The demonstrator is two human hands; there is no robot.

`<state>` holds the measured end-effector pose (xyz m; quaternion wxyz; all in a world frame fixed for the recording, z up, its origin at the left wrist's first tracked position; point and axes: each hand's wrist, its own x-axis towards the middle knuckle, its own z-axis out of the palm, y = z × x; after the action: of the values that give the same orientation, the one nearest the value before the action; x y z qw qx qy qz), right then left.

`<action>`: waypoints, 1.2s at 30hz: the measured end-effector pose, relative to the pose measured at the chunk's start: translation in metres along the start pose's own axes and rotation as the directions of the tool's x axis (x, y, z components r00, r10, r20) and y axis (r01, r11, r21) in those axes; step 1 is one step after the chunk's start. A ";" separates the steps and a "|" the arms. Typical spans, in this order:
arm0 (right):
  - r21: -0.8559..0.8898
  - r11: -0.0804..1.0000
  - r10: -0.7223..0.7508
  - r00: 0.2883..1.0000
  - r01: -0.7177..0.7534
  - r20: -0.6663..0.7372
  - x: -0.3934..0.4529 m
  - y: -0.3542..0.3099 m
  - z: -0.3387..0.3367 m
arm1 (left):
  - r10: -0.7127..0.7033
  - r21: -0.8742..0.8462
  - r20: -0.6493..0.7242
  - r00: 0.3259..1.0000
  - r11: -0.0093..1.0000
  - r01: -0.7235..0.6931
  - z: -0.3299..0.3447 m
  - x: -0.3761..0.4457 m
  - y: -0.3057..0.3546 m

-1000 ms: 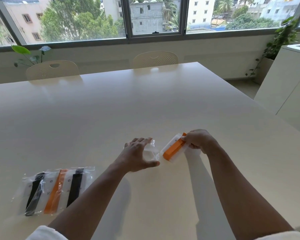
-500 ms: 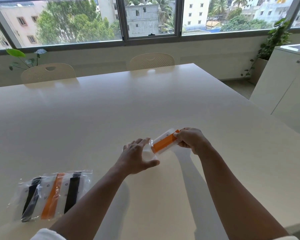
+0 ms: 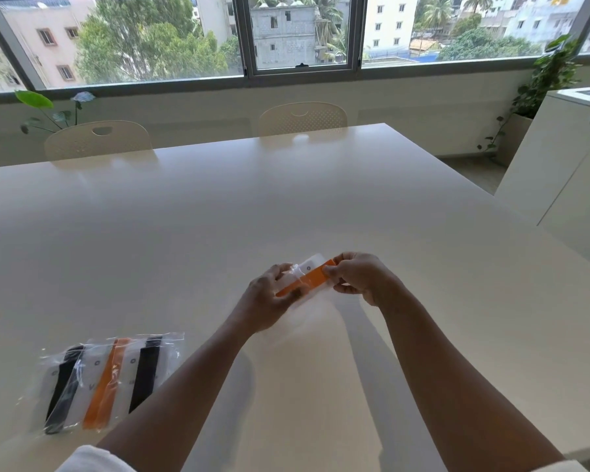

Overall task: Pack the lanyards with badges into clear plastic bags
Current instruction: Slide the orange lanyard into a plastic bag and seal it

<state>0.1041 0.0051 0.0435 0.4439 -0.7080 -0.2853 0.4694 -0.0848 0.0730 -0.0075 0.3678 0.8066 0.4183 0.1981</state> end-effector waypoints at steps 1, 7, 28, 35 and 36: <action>-0.019 0.999 -0.028 1.000 0.028 -0.004 0.000 -0.004 -0.001 | -0.040 -0.099 -0.008 0.999 0.994 0.039 -0.002 0.001 0.001; -0.157 0.964 -0.215 0.976 0.215 0.018 -0.009 -0.023 0.000 | -0.215 -0.442 -0.018 0.976 0.878 0.185 -0.012 0.006 0.013; -0.546 0.702 -0.495 0.864 0.458 0.089 -0.011 -0.047 0.015 | -0.293 -0.846 -0.093 0.952 0.527 0.080 -0.007 0.005 0.038; -0.476 0.735 -0.509 0.857 0.482 0.081 -0.018 -0.043 0.015 | -0.288 -0.870 -0.084 0.954 0.488 0.071 -0.003 0.003 0.044; -0.480 0.730 -0.509 0.856 0.486 0.093 -0.018 -0.043 0.015 | -0.291 -0.874 -0.086 0.953 0.482 0.068 -0.003 0.003 0.044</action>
<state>0.0836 0.0155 0.0870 0.3668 -0.7041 -0.5628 0.2301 -0.0618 0.0603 0.0277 0.6896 0.4389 0.3844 0.4290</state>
